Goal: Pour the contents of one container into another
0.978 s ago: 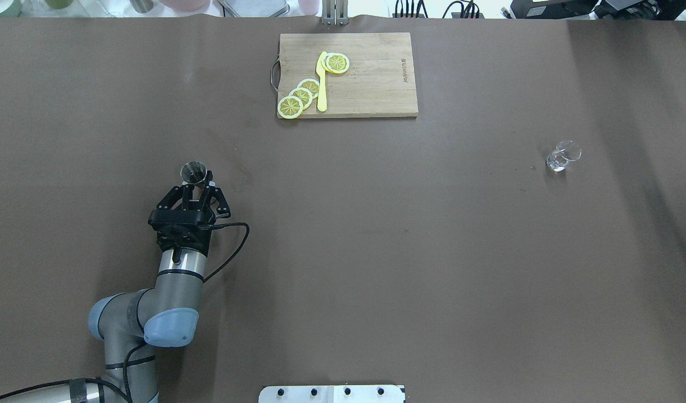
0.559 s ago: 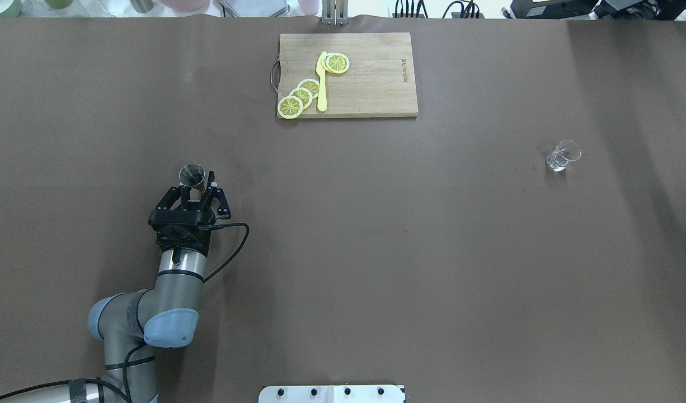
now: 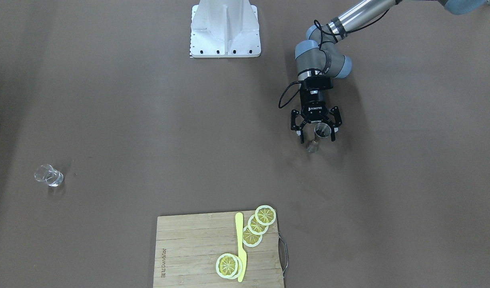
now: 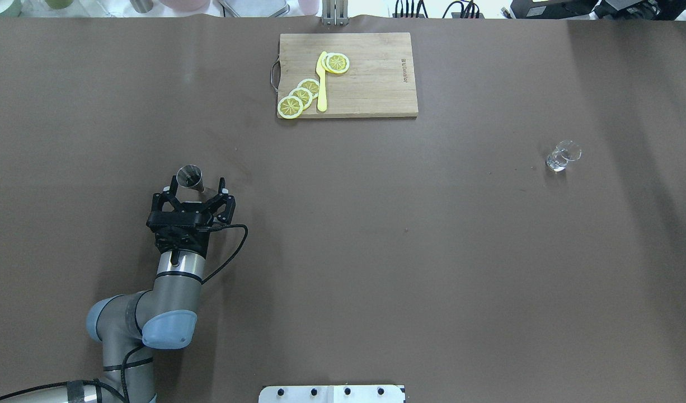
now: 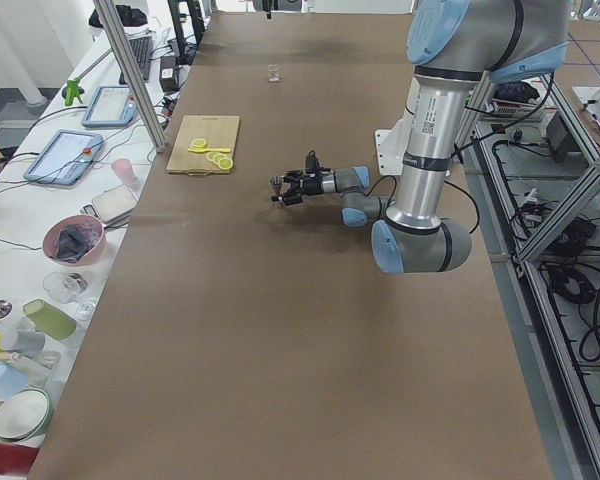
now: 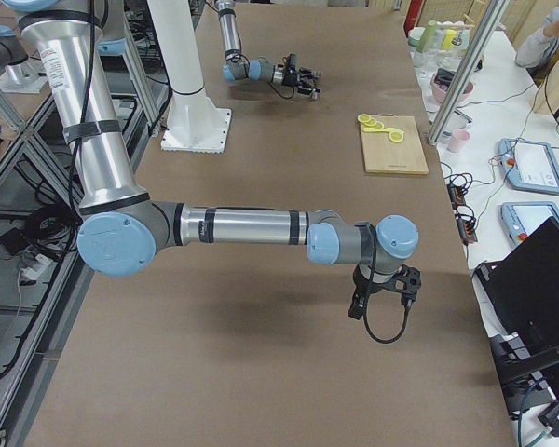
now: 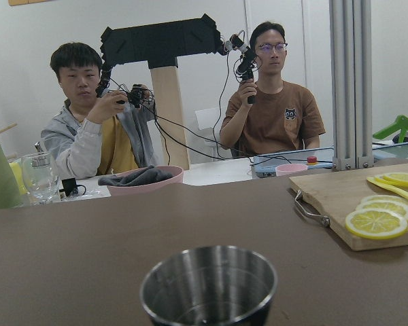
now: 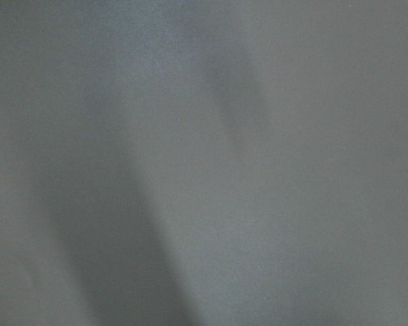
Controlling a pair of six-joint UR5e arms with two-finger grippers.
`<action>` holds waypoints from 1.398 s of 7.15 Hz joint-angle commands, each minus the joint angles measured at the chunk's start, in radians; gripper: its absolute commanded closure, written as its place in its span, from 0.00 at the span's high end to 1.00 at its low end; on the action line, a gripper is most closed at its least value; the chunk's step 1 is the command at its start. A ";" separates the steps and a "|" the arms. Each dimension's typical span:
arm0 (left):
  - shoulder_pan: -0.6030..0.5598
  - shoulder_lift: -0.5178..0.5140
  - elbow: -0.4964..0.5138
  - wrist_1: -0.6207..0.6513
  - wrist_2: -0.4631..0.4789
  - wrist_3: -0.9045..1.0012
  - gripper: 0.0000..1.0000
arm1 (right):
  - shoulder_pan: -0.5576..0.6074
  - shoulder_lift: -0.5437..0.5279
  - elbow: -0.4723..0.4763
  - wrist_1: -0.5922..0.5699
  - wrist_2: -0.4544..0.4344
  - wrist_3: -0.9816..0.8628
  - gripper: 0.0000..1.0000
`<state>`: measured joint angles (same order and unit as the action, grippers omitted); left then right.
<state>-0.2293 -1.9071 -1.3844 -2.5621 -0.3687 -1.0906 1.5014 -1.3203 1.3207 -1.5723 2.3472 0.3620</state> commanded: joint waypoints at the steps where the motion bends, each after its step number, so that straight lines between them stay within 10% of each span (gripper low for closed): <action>1: 0.013 0.005 -0.013 -0.003 0.014 0.000 0.98 | 0.000 -0.004 0.009 0.000 -0.003 -0.002 1.00; 10: 0.185 0.212 -0.309 0.025 0.134 0.008 0.98 | 0.008 -0.031 0.071 -0.005 -0.045 -0.305 1.00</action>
<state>-0.0539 -1.7385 -1.6289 -2.5543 -0.2400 -1.0858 1.5092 -1.3463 1.3913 -1.5764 2.3034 0.0584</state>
